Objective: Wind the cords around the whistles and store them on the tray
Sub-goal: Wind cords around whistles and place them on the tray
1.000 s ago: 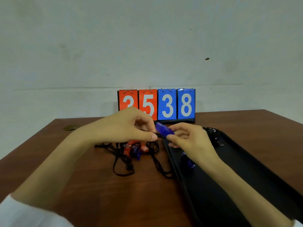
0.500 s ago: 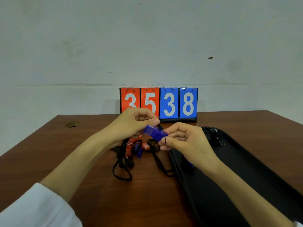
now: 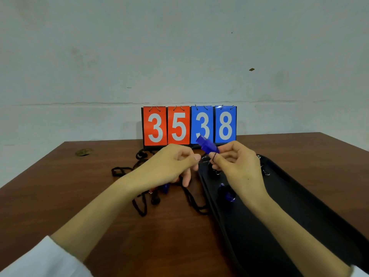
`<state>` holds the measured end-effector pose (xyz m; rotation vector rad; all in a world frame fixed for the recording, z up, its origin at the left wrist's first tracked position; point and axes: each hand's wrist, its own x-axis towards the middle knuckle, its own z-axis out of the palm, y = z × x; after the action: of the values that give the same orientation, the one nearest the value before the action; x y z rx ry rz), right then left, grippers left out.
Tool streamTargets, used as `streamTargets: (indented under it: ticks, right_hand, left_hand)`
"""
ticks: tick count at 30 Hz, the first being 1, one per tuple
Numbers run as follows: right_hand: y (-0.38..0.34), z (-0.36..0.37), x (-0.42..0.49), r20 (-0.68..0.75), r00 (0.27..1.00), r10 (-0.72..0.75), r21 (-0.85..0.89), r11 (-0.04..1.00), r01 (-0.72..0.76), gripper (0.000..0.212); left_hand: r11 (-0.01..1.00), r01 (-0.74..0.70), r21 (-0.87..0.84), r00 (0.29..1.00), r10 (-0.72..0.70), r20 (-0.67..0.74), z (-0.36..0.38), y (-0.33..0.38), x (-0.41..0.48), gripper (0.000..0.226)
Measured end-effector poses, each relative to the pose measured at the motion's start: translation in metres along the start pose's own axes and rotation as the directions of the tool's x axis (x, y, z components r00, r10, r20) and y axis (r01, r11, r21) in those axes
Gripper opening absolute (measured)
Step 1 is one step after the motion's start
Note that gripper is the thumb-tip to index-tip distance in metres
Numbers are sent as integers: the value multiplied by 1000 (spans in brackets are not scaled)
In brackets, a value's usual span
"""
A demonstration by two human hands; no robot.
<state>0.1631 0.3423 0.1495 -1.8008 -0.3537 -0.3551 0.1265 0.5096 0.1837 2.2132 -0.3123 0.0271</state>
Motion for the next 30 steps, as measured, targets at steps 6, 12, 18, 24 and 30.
streamTargets:
  ticks: [6,12,18,24,30]
  right_hand:
    - [6,1,-2,93,989,-116,-346,928,141,14]
    - [-2,5,-10,415,893,-175,-312,895,320,13]
    - [-7,5,-14,496,853,-159,-87,969,232,13]
    - [-13,4,-15,459,872,-169,67,985,156,13]
    - [-16,1,-11,373,913,-163,166,980,107,15]
  left_hand:
    - [984,-117,133,987,100,128,-15,11,-10,19]
    - [945,-193,263,979,203,-11,-25,5,-6,21]
    - [963,-167,209,980,186,-72,-29,-2,-4,24]
    - [994,-71,81,992,79,-102,-30,-12,1,25]
    - [999,-31,32,995,34,-93,-24,-14,3,26]
